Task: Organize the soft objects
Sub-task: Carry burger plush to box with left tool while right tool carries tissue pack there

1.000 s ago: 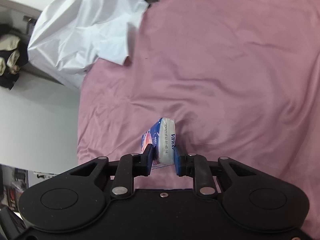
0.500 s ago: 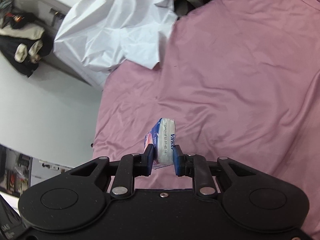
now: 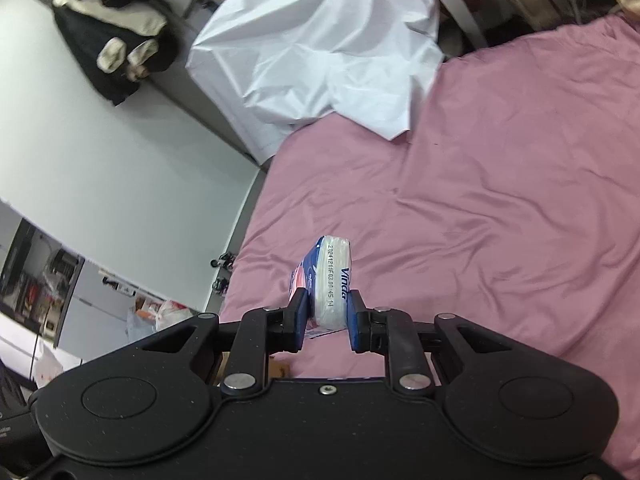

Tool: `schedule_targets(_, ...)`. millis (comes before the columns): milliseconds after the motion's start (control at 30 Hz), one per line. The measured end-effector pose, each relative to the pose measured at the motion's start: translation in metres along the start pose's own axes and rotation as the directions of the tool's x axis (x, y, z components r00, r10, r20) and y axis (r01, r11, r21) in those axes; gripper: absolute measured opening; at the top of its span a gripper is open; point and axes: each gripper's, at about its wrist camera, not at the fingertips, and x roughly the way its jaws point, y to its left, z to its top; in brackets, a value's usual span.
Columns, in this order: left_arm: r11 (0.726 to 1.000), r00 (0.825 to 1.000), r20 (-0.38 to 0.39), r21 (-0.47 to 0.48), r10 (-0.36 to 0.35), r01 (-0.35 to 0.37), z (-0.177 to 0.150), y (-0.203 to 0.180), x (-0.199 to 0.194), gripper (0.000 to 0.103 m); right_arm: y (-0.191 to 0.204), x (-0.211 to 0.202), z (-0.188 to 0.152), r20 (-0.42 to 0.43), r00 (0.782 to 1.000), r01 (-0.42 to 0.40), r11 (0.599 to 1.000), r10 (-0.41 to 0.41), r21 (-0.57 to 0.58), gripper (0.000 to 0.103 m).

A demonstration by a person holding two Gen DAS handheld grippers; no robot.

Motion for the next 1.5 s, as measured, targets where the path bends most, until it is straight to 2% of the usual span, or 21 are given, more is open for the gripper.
schedule_targets(333,1.000,1.000,0.023,-0.014,0.019,-0.019,-0.004,0.024,-0.020,0.053,0.040,-0.017,-0.011,0.012,0.999,-0.038,0.991,0.039,-0.125,0.020)
schedule_targets(967,0.997,0.997,0.040,-0.056,0.062,-0.060,-0.007,0.074,-0.028,0.053,0.090,-0.007,-0.047,-0.042,0.997,-0.077,0.955,0.068,-0.286,0.020)
schedule_targets(1500,0.984,0.994,-0.015,-0.139,0.111,-0.111,-0.018,0.127,-0.012,0.053,0.118,0.013,-0.077,-0.103,0.992,-0.109,0.921,0.076,-0.374,0.020)
